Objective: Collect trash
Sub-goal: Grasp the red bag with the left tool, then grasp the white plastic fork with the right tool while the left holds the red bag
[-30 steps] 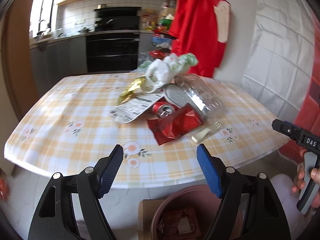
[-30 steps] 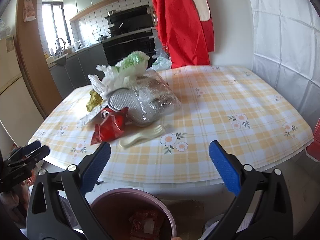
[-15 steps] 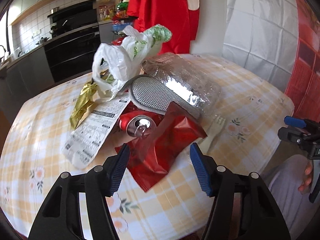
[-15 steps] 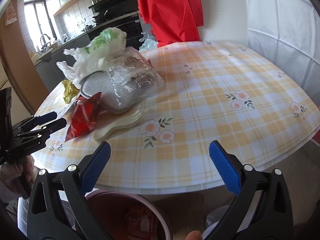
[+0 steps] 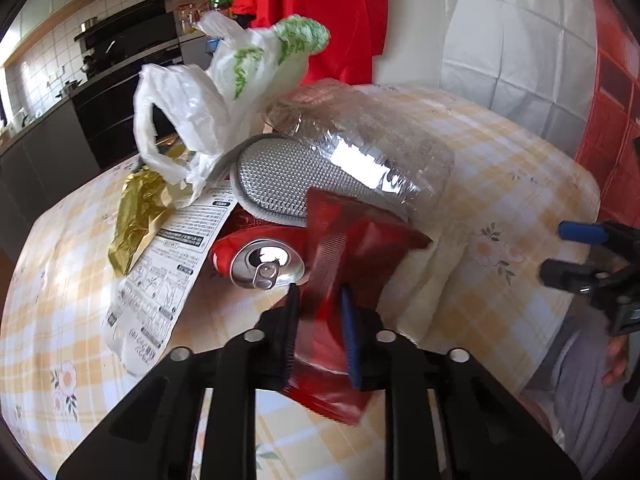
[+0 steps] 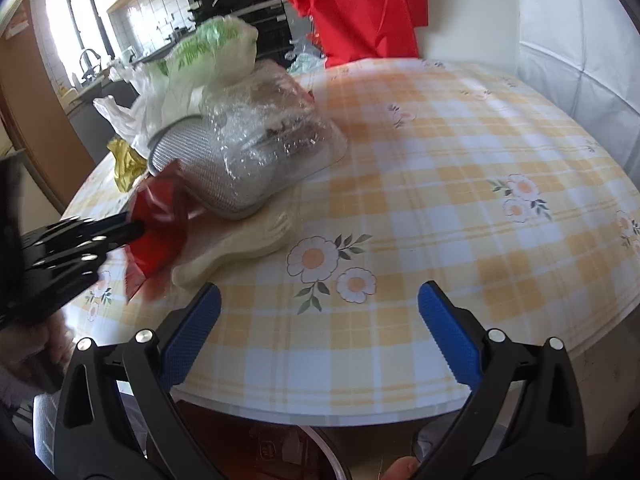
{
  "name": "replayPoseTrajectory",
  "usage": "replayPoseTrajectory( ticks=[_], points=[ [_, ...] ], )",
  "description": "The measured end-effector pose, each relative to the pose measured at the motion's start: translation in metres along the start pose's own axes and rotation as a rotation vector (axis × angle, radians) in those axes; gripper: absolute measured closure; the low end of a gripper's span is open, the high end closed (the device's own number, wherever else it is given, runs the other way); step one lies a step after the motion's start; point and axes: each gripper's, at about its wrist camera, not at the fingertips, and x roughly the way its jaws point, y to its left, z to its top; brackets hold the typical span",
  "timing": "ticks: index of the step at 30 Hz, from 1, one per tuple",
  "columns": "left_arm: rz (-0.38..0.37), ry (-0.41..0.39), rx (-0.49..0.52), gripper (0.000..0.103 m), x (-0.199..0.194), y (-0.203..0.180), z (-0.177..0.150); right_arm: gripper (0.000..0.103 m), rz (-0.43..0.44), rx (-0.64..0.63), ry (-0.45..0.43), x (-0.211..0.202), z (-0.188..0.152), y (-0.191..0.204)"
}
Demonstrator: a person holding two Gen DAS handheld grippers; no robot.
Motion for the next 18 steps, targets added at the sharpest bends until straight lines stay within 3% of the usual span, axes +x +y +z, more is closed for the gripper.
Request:
replayPoseTrajectory(
  ticks=[4,9,13,18],
  points=[
    [-0.025,-0.067,-0.158,0.086,-0.036,0.014,-0.013,0.006,-0.034,-0.014,0.013,0.013,0.010,0.011],
    [0.000,-0.124,-0.323,0.086,-0.071,0.031,-0.038,0.006,-0.044,-0.007,0.030,0.036,0.024,0.036],
    [0.036,-0.130,-0.410,0.086,-0.091,0.041,-0.061,0.006,-0.080,-0.028,0.043,0.056,0.033,0.061],
    [0.050,-0.122,-0.470,0.086,-0.105,0.045,-0.084,0.006,-0.189,-0.070,0.091,0.074,0.037,0.081]
  ],
)
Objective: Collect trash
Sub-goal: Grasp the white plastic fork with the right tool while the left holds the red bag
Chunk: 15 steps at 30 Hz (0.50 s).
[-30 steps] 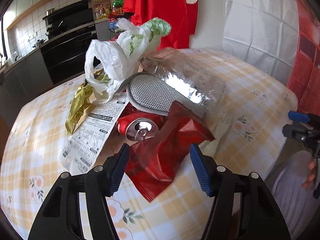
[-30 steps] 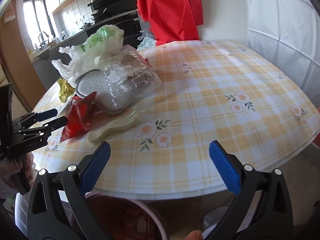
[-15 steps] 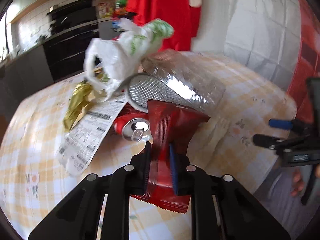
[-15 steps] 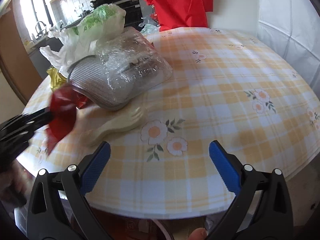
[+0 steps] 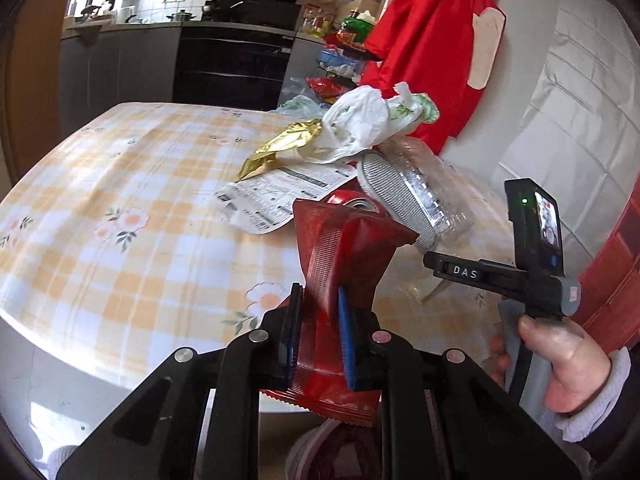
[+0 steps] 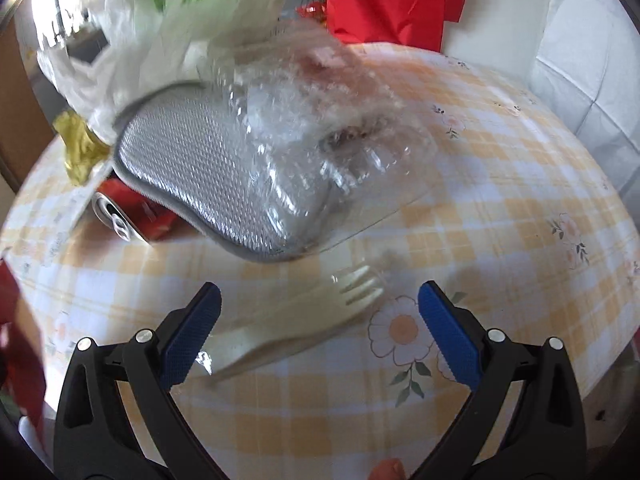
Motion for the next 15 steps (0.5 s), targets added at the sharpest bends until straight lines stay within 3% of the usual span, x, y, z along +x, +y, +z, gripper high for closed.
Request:
replayPoseTrajectory(
  ticks=[9,10,11,13,15],
  points=[
    [-0.033,-0.019,-0.029,0.086,-0.008,0.004,-0.005,0.007,-0.020,0.005,0.034,-0.007,-0.024,-0.028],
    [-0.038,-0.018,-0.031,0.086,-0.008,0.004,-0.006,0.010,-0.011,0.011,0.036,-0.008,-0.026,-0.034],
    [-0.046,-0.015,-0.035,0.086,-0.007,0.003,-0.007,0.024,0.010,0.016,0.035,-0.009,-0.028,-0.039],
    [-0.057,-0.010,-0.041,0.086,-0.006,0.002,-0.008,0.036,0.014,0.012,0.026,-0.013,-0.032,-0.046],
    [-0.066,-0.010,-0.044,0.086,-0.006,0.000,-0.010,0.042,0.021,0.001,0.023,-0.015,-0.033,-0.048]
  ],
)
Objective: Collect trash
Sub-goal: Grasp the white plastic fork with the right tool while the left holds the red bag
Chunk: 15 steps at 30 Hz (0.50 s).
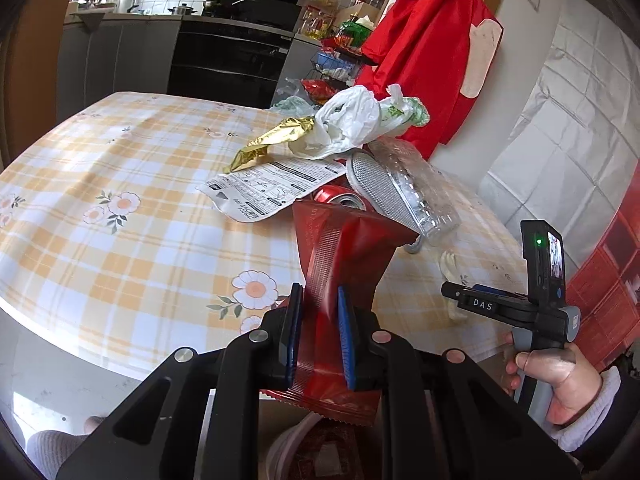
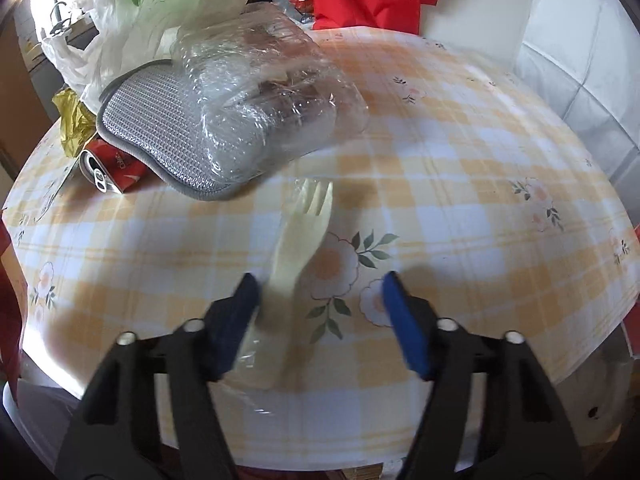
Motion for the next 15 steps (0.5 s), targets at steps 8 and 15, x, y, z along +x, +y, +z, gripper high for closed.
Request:
replayPoseTrajectory(
  ticks=[8,15],
  points=[
    [-0.018,0.012,0.008,0.086,-0.001,-0.008,-0.005,0.045,0.030,-0.034,0.007,0.012,0.018,0.006],
    [-0.022,0.007,0.013,0.086,-0.010,-0.015,-0.007,0.081,0.063,-0.005,-0.055,-0.011,0.008,-0.002]
  ],
)
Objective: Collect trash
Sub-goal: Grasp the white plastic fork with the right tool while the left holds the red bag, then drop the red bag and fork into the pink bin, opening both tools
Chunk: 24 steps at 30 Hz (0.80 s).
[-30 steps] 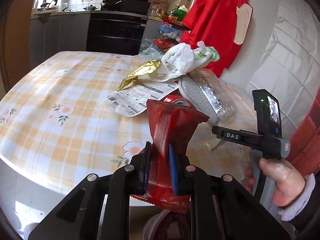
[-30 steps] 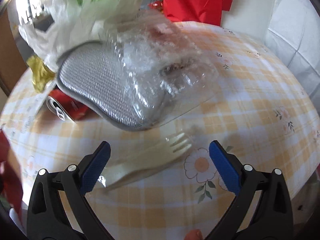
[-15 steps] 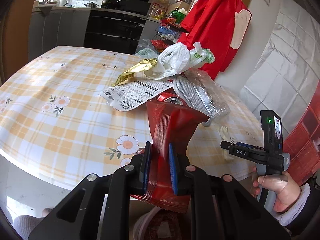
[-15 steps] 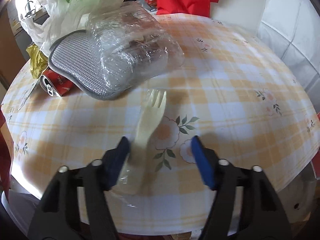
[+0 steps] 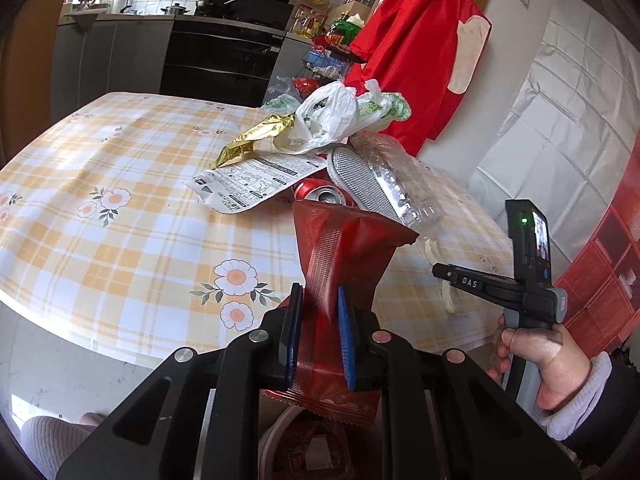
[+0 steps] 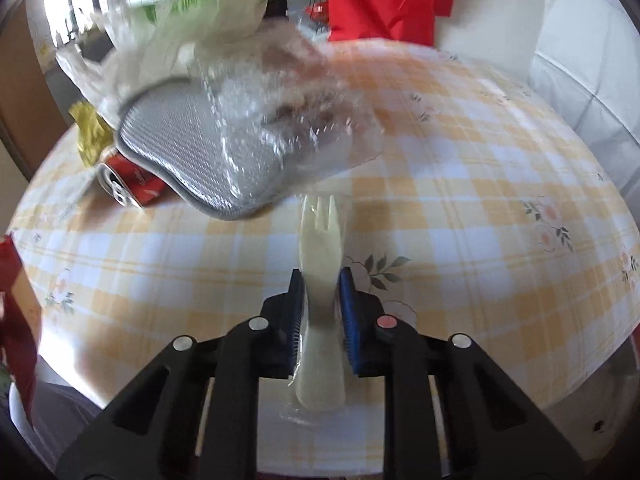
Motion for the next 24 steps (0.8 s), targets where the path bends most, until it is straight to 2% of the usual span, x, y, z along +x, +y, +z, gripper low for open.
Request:
replayPoseTrajectory(
  ticks=[8,17,24],
  points=[
    [-0.014,-0.029,0.037,0.086,-0.024,-0.020,-0.001,0.082,0.068,0.025,-0.096,-0.053,-0.006,-0.009],
    [-0.030,-0.065,0.078,0.086,-0.062,-0.045,-0.009,0.082,0.169,0.003,-0.244,-0.129,-0.020,-0.007],
    [-0.055,-0.030,0.115,0.086,-0.075,-0.059,-0.027,0.082,0.217,-0.030,-0.351,-0.178,-0.032,-0.001]
  ],
)
